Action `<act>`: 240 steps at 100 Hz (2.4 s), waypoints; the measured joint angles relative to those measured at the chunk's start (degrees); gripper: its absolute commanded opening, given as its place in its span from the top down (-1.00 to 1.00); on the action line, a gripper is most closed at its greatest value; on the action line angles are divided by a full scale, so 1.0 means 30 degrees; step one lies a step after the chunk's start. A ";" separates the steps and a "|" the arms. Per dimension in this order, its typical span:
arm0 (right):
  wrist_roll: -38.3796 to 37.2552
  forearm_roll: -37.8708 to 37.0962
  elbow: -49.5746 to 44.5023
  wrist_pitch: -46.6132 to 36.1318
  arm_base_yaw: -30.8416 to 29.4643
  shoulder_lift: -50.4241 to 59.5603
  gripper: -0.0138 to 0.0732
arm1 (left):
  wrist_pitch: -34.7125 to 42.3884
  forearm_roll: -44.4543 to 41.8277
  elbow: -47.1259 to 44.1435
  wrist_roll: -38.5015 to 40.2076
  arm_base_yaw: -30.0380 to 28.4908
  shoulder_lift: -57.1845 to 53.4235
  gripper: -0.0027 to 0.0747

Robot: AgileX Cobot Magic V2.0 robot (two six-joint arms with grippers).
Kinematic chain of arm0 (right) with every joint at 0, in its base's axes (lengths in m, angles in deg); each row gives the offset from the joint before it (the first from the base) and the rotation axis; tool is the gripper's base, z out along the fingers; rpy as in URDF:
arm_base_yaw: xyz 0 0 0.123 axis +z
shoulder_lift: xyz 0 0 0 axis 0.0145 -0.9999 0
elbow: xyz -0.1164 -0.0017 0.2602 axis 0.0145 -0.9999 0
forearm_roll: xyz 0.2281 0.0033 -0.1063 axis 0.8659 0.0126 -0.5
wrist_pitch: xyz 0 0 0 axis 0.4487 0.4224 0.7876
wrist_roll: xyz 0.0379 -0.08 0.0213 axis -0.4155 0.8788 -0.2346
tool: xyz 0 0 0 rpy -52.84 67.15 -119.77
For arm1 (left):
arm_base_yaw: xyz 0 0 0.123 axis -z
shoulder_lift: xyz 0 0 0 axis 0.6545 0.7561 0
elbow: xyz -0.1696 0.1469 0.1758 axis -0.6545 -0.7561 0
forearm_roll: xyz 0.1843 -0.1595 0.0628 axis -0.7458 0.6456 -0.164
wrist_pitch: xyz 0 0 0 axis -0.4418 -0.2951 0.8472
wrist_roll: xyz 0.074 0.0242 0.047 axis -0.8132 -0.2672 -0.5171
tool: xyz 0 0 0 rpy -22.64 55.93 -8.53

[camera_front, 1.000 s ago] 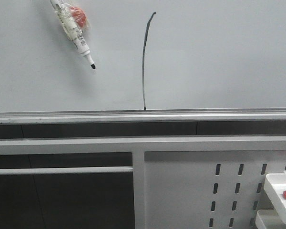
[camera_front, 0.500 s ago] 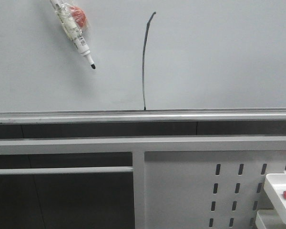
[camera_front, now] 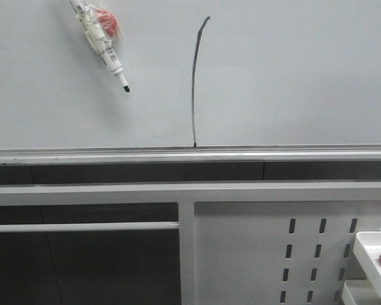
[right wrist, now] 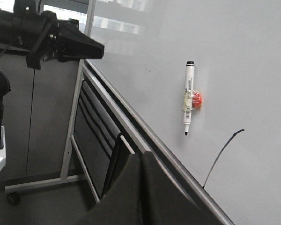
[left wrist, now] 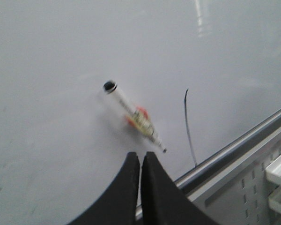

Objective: Write number 1 on whiteboard

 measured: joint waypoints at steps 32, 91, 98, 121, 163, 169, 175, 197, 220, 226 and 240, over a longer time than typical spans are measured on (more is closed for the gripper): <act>0.0000 0.0000 0.0000 0.0000 0.0000 0.0000 0.81 | -0.2995 -0.3789 -0.3555 0.7607 -0.5995 -0.4663 0.98; 0.0044 -0.0035 0.0000 0.0043 0.0000 0.0029 0.81 | -0.7206 -0.4041 -0.3521 1.1617 -0.7506 -0.4663 0.98; 0.0044 -0.0035 0.0000 0.0043 0.0000 0.0029 0.81 | -0.7206 -0.4041 -0.3521 1.1617 -0.7506 -0.4663 0.98; 0.0044 -0.0035 0.0000 0.0043 0.0000 0.0029 0.81 | -0.7206 -0.4041 -0.3521 1.1617 -0.7506 -0.4663 0.98; 0.0044 -0.0035 0.0000 0.0043 0.0000 0.0029 0.81 | -0.7206 -0.4041 -0.3521 1.1623 -0.7506 -0.4663 0.98; 0.0044 -0.0341 -0.0211 -0.0287 0.0000 0.0029 0.81 | -0.7206 -0.4041 -0.3521 1.1623 -0.7506 -0.4663 0.98; -0.0297 -0.0885 -0.0882 -0.1420 -0.0072 0.0029 0.81 | -0.7206 -0.4041 -0.3521 1.1623 -0.7506 -0.4663 0.98; -1.1680 -0.7750 -0.5159 -0.8677 -0.2434 0.0029 0.81 | -0.7206 -0.4041 -0.3521 1.1656 -0.7506 -0.4663 0.98; -1.7920 -1.2104 -0.7890 -0.8494 -0.7799 0.0122 0.81 | -0.7206 -0.4041 -0.3521 1.1656 -0.7506 -0.4663 0.98; -1.8089 -1.2405 -0.8221 -0.8205 -0.8686 0.0552 0.81 | -0.7206 -0.4041 -0.3521 1.1656 -0.7506 -0.4663 0.98; -1.8260 -1.2754 -0.8623 -0.6951 -1.0228 0.2469 0.81 | -0.7206 -0.4041 -0.3521 1.1656 -0.7506 -0.4663 0.98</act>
